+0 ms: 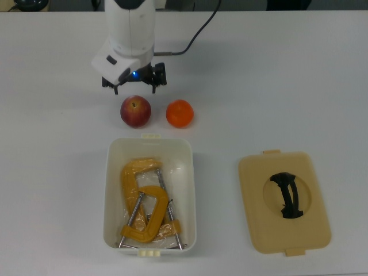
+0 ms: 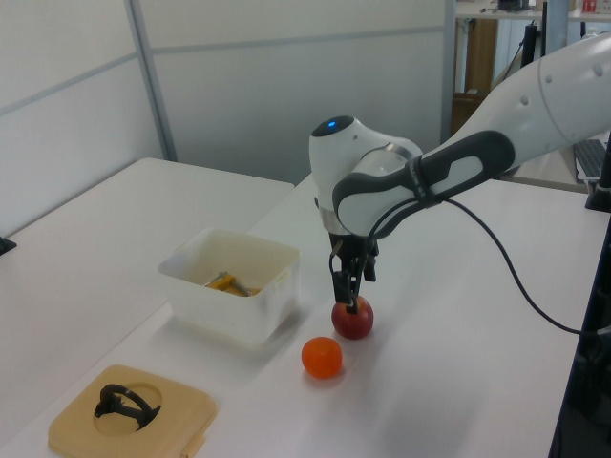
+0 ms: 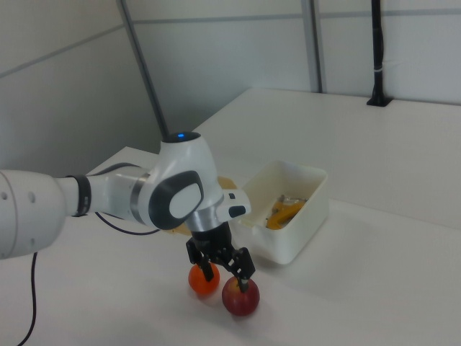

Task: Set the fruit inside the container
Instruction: 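Close the gripper around the red apple, then lift the apple and carry it over the white container, then open the gripper to drop the apple into the container, then move the gripper down onto the orange and grasp it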

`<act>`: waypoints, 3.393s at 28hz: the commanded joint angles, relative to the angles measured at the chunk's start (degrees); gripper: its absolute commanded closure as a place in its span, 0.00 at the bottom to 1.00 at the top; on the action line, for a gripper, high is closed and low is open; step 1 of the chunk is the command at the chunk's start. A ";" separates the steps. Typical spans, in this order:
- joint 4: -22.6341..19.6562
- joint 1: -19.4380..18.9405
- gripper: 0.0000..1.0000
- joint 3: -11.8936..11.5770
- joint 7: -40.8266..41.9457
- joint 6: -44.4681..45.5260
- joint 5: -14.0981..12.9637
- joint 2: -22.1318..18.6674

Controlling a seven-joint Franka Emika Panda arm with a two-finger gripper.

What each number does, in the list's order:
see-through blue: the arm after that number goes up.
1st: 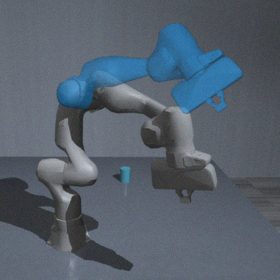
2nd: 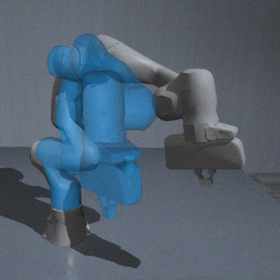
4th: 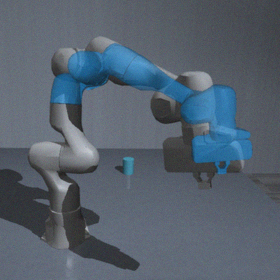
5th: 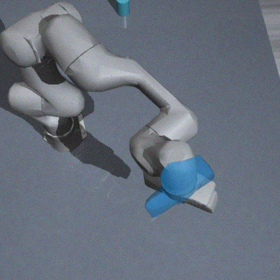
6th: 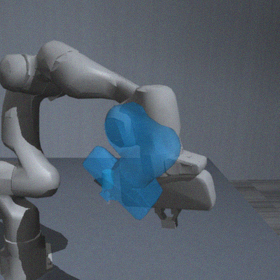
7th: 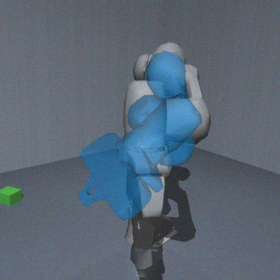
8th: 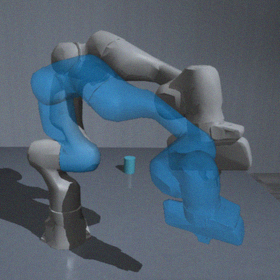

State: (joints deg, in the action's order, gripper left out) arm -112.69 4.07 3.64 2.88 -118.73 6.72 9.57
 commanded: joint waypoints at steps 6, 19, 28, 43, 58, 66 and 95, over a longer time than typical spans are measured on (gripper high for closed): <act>0.36 -0.55 0.00 -0.30 0.82 -6.60 2.33 5.37; 1.42 -0.46 0.59 0.49 1.17 -6.34 5.67 7.04; 11.51 0.15 0.72 0.49 1.34 5.43 -0.55 6.34; 22.25 1.30 0.71 0.31 -2.34 -12.03 -9.62 9.41; 22.33 0.77 0.00 0.58 -3.84 -12.15 -8.12 10.74; 21.81 -0.99 0.00 0.93 -2.79 4.02 -6.72 6.87; 15.39 -10.22 0.00 1.02 -1.91 13.00 1.63 14.68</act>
State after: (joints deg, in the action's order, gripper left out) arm -97.23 -5.37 4.95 0.69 -103.76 7.01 23.12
